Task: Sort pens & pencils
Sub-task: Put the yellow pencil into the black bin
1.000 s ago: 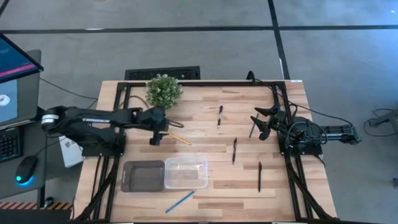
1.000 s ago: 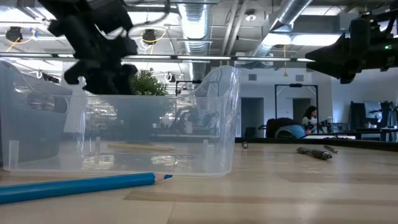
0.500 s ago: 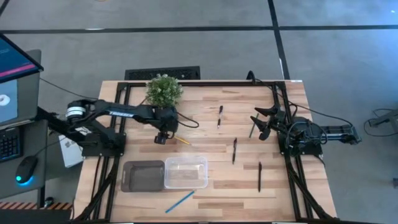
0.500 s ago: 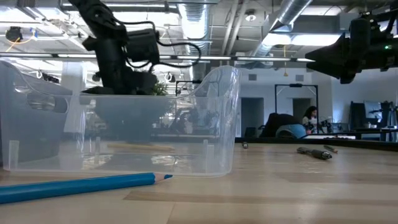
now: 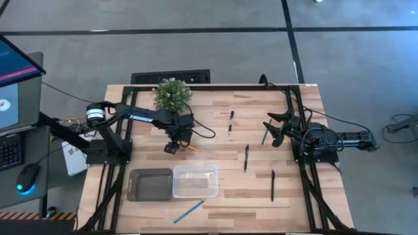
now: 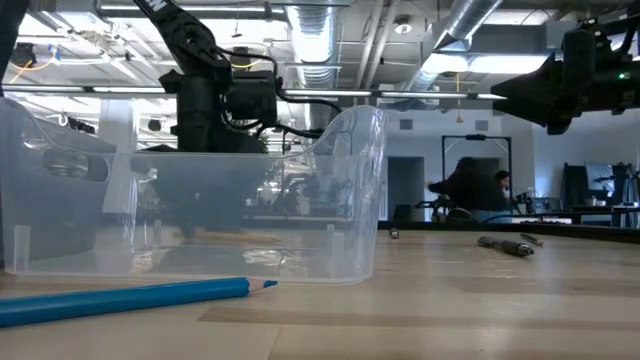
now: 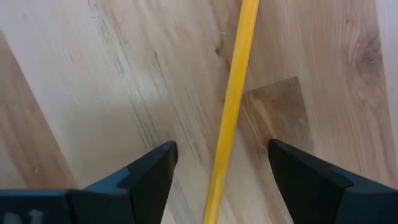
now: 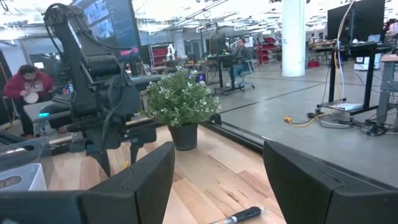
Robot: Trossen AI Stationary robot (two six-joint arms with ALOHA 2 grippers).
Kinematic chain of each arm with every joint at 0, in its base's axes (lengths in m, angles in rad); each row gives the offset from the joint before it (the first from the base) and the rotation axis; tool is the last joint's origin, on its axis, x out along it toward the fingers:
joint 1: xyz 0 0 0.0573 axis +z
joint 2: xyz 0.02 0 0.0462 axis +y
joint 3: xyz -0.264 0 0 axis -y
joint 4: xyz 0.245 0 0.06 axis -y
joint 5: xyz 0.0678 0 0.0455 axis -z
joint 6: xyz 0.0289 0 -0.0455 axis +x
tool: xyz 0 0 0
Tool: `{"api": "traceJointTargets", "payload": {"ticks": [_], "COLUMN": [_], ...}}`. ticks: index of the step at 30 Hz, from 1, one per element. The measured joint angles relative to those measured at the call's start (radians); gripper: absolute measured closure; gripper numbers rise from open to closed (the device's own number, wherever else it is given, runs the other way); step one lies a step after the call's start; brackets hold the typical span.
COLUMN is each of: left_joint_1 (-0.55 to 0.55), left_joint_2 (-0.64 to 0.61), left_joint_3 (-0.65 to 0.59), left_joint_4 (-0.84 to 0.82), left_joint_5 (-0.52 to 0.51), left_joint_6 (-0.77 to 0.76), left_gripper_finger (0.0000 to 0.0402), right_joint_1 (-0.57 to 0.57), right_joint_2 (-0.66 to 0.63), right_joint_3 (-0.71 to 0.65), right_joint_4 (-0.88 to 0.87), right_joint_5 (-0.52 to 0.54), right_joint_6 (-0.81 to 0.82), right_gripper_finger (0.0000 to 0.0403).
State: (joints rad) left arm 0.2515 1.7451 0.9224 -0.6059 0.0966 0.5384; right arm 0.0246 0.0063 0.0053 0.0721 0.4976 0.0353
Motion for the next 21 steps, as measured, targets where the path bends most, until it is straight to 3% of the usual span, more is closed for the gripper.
{"api": "traceJointTargets", "payload": {"ticks": [13,21], "left_joint_1": [-0.012,-0.022], "left_joint_2": [-0.002,0.0], "left_joint_3": [-0.003,-0.005], "left_joint_4": [0.003,0.0], "left_joint_5": [-0.006,-0.013], "left_joint_6": [0.004,0.002], "left_gripper_finger": [0.0148,0.0195], "right_joint_1": [0.0,0.0], "right_joint_2": [0.0,0.0], "right_joint_3": [0.0,0.0], "right_joint_4": [0.0,0.0], "right_joint_5": [0.0,0.0], "right_joint_6": [0.0,0.0], "right_gripper_finger": [0.0135,0.0135]}}
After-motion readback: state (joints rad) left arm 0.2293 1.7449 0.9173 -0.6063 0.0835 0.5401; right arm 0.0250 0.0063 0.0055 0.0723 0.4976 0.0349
